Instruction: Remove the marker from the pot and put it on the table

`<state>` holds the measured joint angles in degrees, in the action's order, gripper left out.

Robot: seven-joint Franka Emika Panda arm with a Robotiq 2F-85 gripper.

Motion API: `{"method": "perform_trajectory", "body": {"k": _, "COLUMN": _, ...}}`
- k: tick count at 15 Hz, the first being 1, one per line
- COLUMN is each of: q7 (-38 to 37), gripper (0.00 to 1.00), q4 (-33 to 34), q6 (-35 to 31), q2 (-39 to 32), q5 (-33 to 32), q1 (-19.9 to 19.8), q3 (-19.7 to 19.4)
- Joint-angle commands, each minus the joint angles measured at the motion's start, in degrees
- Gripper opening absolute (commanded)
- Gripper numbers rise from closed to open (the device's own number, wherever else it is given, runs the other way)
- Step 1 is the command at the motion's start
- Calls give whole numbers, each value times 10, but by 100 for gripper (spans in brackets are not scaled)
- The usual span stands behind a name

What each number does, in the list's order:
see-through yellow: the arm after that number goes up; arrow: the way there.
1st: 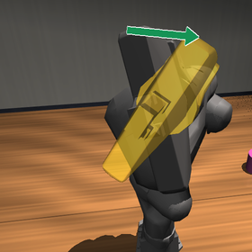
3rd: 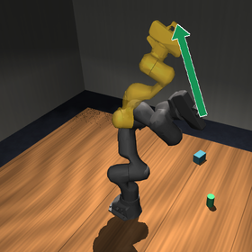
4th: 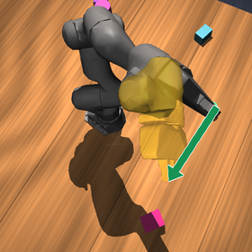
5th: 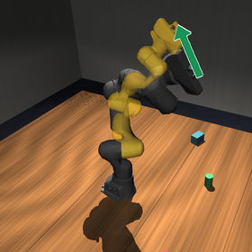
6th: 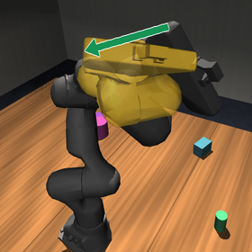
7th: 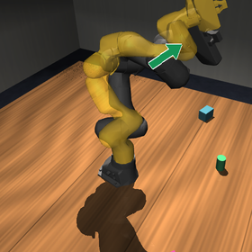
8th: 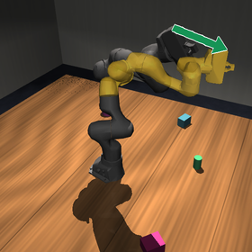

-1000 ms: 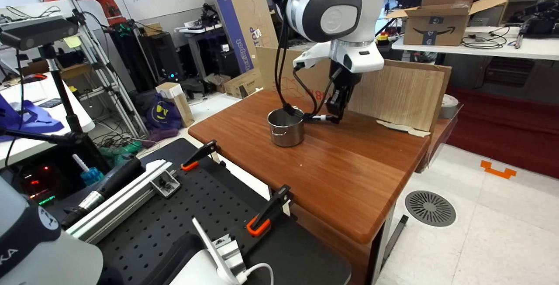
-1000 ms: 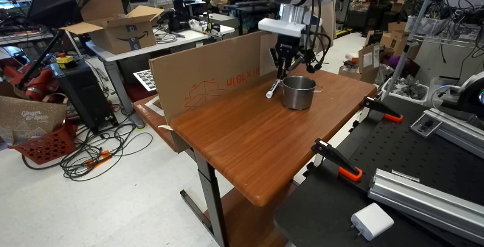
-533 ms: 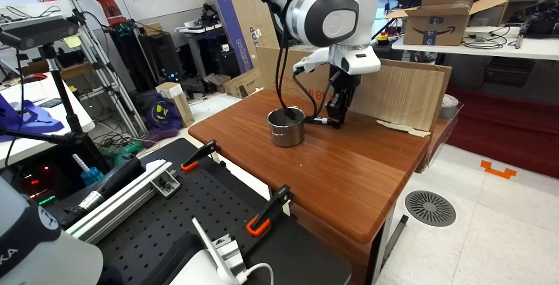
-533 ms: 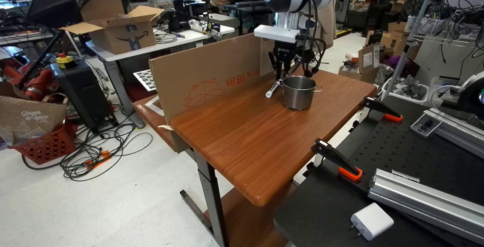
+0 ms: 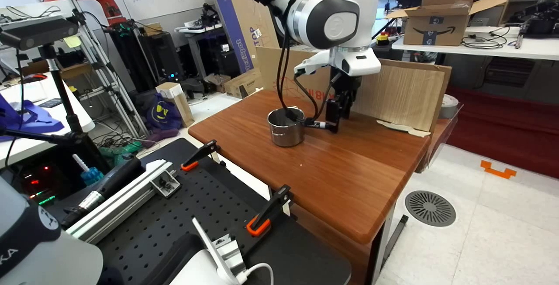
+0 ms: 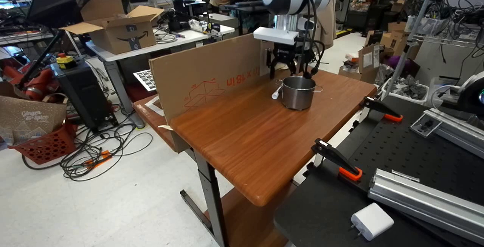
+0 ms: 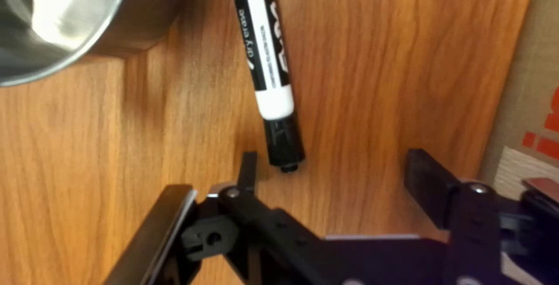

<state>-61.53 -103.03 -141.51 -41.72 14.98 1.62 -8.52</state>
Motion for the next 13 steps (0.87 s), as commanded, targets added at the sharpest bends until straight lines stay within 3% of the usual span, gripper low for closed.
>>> {"method": "perform_trajectory", "body": {"k": 1, "q7": -2, "gripper": 100, "q4": -5, "q6": 17, "q2": 14, "q5": -13, "q1": 2, "q3": -1}}
{"method": "perform_trajectory", "body": {"k": 7, "q7": 54, "gripper": 100, "q4": -84, "q6": 27, "q2": 107, "q5": -10, "q1": -5, "q3": 12}}
{"method": "perform_trajectory", "body": {"k": 9, "q7": 73, "gripper": 100, "q4": -113, "q6": 60, "q2": 146, "q5": -18, "q1": -3, "q3": 11}}
{"method": "perform_trajectory", "body": {"k": 10, "q7": 54, "gripper": 100, "q4": -77, "q6": 44, "q2": 108, "q5": -5, "q1": -4, "q3": 10}}
{"method": "perform_trajectory", "body": {"k": 13, "q7": 68, "gripper": 100, "q4": -107, "q6": 56, "q2": 140, "q5": -6, "q1": -5, "q3": 11}}
